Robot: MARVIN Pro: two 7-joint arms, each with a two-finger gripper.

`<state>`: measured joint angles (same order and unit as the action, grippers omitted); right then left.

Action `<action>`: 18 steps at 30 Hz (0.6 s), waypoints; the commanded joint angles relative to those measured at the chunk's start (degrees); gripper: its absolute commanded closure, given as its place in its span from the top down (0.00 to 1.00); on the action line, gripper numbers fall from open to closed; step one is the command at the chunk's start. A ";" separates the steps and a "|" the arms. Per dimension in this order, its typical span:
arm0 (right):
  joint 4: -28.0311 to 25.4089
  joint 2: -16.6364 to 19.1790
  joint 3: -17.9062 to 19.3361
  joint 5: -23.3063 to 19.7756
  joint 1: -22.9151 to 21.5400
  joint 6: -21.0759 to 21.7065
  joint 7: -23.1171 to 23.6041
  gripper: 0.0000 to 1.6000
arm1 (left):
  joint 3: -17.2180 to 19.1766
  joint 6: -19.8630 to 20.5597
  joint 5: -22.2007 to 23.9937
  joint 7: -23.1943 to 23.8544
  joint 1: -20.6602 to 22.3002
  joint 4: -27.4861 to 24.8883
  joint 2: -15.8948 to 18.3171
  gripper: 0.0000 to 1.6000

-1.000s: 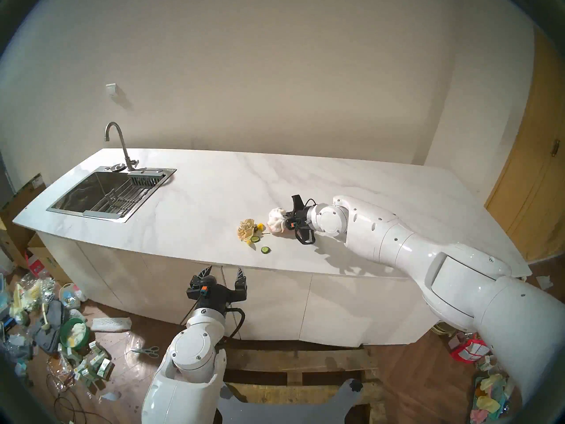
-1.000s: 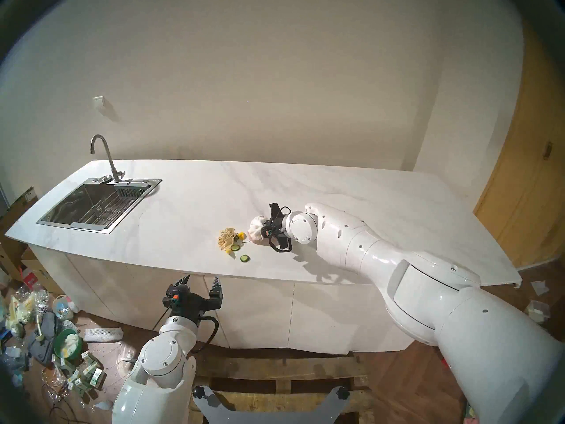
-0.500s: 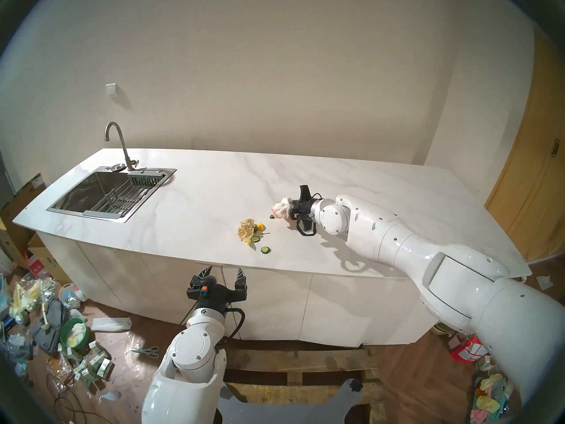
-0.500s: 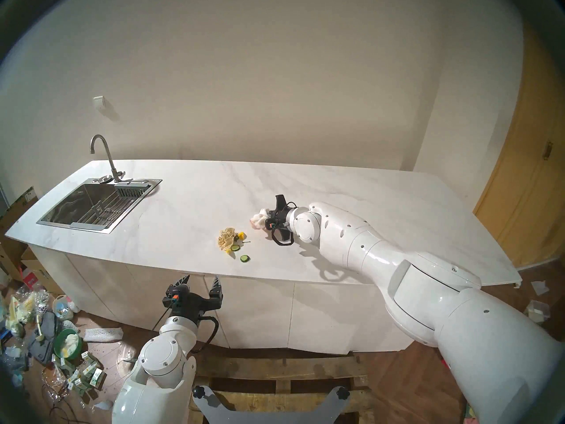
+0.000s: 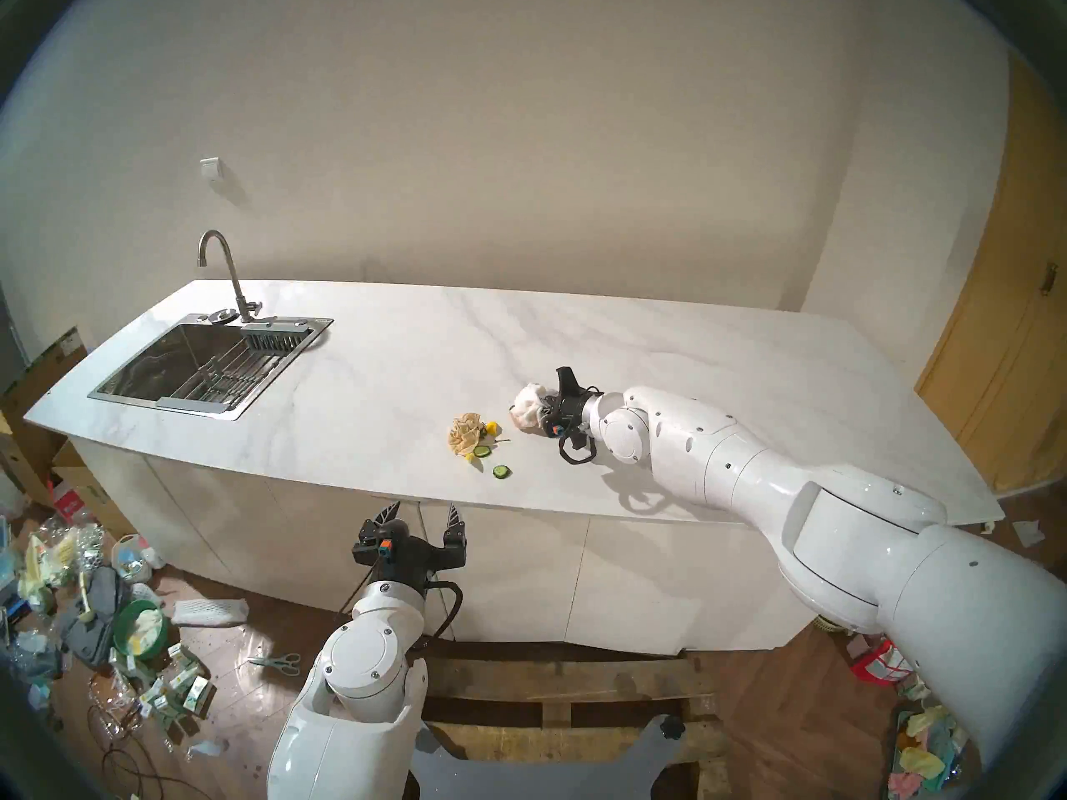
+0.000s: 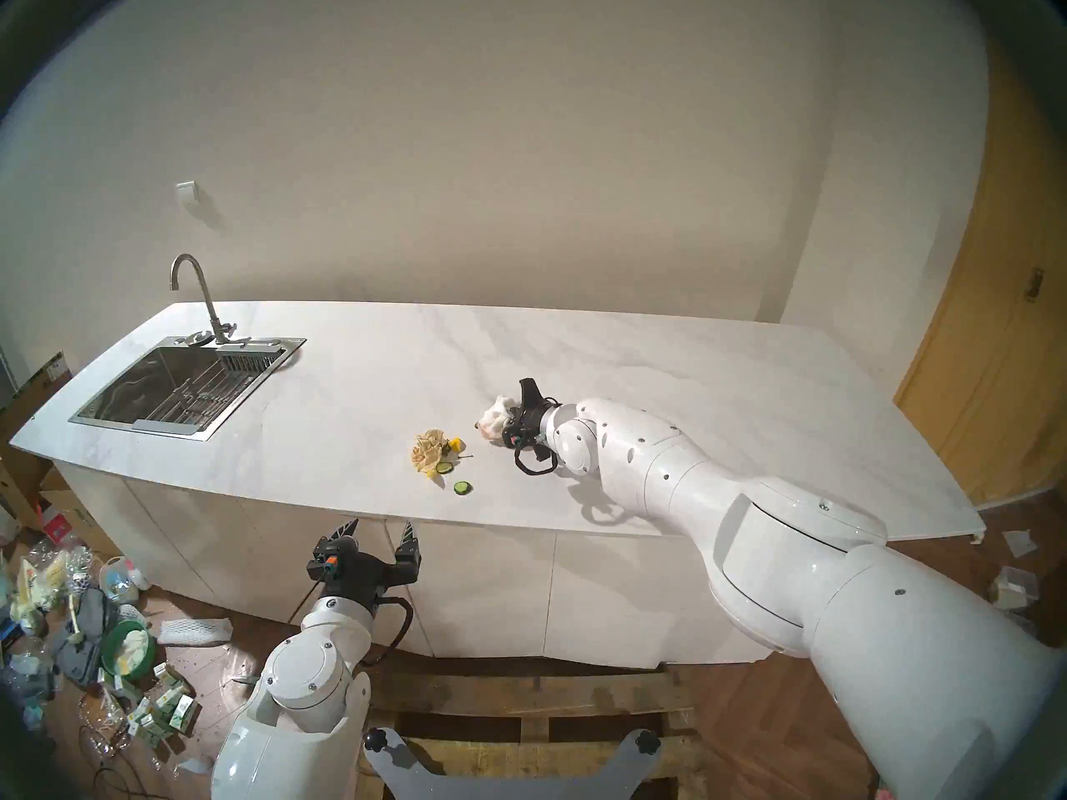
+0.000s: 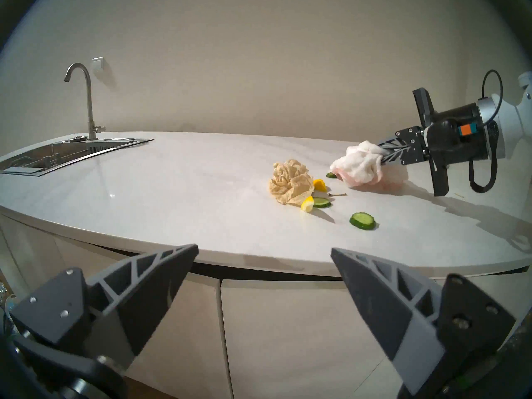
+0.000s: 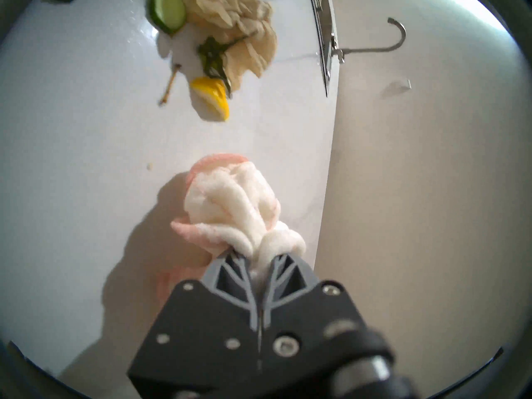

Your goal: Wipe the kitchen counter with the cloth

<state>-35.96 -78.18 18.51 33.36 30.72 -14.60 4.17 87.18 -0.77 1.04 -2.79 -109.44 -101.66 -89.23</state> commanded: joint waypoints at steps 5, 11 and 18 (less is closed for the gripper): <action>-4.65 3.12 -2.48 2.56 -2.30 -10.37 -1.53 0.00 | -0.11 -0.30 0.11 0.31 0.26 -1.63 0.10 1.00; -6.44 4.57 -1.44 2.56 -1.84 -7.18 -2.53 0.00 | -0.11 -0.30 0.11 0.30 0.27 -1.62 0.09 1.00; -4.44 2.63 3.39 -0.02 0.10 -0.17 -8.84 0.00 | -0.12 -0.33 0.08 0.26 0.32 -1.54 0.08 1.00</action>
<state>-40.19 -74.80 17.91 35.49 30.81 -19.46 0.61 87.18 -0.77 1.05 -2.79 -109.44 -101.67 -89.23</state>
